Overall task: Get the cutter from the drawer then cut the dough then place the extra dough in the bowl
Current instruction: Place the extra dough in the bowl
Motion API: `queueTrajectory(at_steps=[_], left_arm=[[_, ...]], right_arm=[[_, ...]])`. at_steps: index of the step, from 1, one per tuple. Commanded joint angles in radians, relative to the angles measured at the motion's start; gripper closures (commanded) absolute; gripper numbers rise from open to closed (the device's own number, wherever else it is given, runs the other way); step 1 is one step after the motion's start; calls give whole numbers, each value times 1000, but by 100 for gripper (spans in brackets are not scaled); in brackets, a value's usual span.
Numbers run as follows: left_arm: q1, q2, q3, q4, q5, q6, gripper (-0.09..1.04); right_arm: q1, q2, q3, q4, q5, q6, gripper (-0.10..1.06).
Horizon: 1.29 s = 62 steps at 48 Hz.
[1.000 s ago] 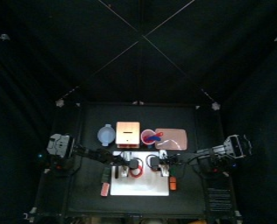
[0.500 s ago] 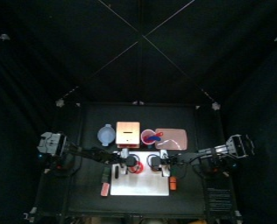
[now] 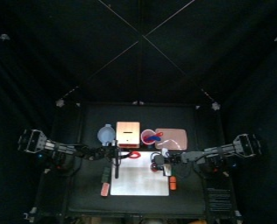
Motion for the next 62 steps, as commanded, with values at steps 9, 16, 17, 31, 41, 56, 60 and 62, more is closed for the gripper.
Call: queueTrajectory(at_steps=[9, 16, 17, 31, 41, 56, 60, 62], left_arm=[[173, -222, 106, 5, -18, 21, 34], [270, -364, 187, 3, -12, 23, 34], [284, -380, 199, 3, -12, 21, 34], [423, -457, 359, -25, 61, 14, 34], [448, -400, 394, -63, 163, 14, 32], [491, -354, 387, -114, 150, 12, 7], [492, -354, 382, -155, 146, 12, 4], [492, -354, 379, -178, 152, 12, 4]], right_arm=[[-3, -21, -6, 0, -14, -3, 19], [-3, -20, -3, -2, -15, -3, 19], [-3, -18, -2, -2, -15, -3, 19], [-12, -14, 2, -2, -32, -2, 19], [-12, -12, 0, 0, -32, -2, 19], [-17, -12, -3, 6, -34, -2, 19], [-15, -11, -3, 8, -32, -2, 19], [-15, -11, -3, 8, -32, -2, 19]])
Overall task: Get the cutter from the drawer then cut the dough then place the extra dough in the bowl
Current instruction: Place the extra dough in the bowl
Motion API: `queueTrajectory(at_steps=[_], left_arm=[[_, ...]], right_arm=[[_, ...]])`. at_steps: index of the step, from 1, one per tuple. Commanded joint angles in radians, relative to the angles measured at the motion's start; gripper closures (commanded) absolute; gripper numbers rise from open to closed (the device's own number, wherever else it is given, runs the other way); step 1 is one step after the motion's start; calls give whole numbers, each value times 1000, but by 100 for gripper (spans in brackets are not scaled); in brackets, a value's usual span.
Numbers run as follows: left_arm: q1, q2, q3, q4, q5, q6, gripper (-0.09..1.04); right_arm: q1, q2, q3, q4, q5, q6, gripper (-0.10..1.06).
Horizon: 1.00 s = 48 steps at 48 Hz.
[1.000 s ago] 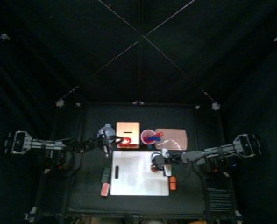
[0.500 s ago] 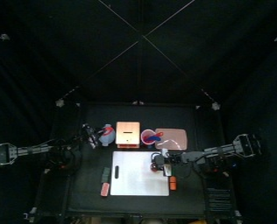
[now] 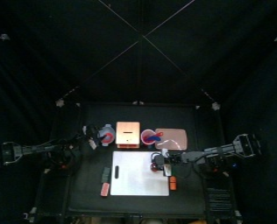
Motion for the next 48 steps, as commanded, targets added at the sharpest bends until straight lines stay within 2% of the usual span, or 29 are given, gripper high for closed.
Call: queueTrajectory(at_steps=[1, 17, 48], left_arm=[[5, 2, -29, -57, -6, 2, 4], [-12, 3, -64, -256, 78, -49, 4], [2, 15, -71, -236, 78, -44, 3]], right_arm=[[-2, -12, -12, 3, -8, 2, 19], [-3, 5, -14, 3, -8, 2, 19], [-2, 9, -21, 21, -21, 2, 19]])
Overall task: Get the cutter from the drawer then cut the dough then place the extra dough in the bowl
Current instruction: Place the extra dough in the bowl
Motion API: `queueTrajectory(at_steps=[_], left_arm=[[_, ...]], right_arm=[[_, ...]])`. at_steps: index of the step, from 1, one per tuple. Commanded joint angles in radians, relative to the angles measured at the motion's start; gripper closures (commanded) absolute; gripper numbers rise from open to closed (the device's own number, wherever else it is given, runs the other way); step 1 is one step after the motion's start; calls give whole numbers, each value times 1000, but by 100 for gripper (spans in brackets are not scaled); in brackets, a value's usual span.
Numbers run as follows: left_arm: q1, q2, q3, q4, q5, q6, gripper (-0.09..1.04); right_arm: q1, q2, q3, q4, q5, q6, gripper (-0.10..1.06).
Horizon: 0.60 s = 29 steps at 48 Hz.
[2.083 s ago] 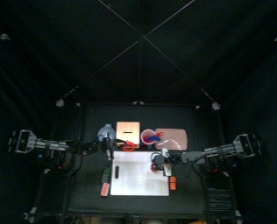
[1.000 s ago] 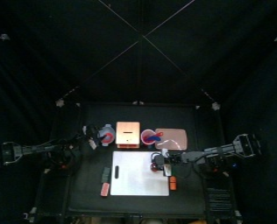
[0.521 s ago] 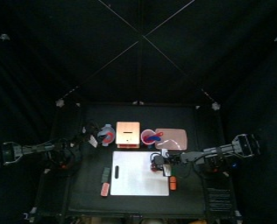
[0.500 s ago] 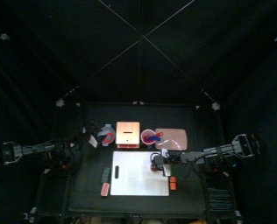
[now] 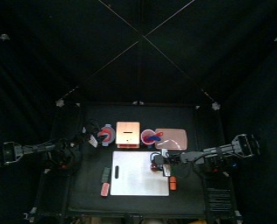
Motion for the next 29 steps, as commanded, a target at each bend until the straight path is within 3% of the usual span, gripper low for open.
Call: queueTrajectory(at_steps=[1, 10, 20, 29], left_arm=[[-6, 2, -37, 34, -8, 8, 3], [-187, -5, -86, 210, -21, 5, 3], [-397, -5, -101, 357, -192, -2, 3], [-466, -3, -80, 387, -305, -2, 3]], right_arm=[[-2, -11, -21, -3, -15, -2, 19], [-25, -38, -55, -46, -71, -11, 19], [-83, -58, -48, -140, -321, -6, 19], [-127, -51, -29, -166, -466, -9, 19]])
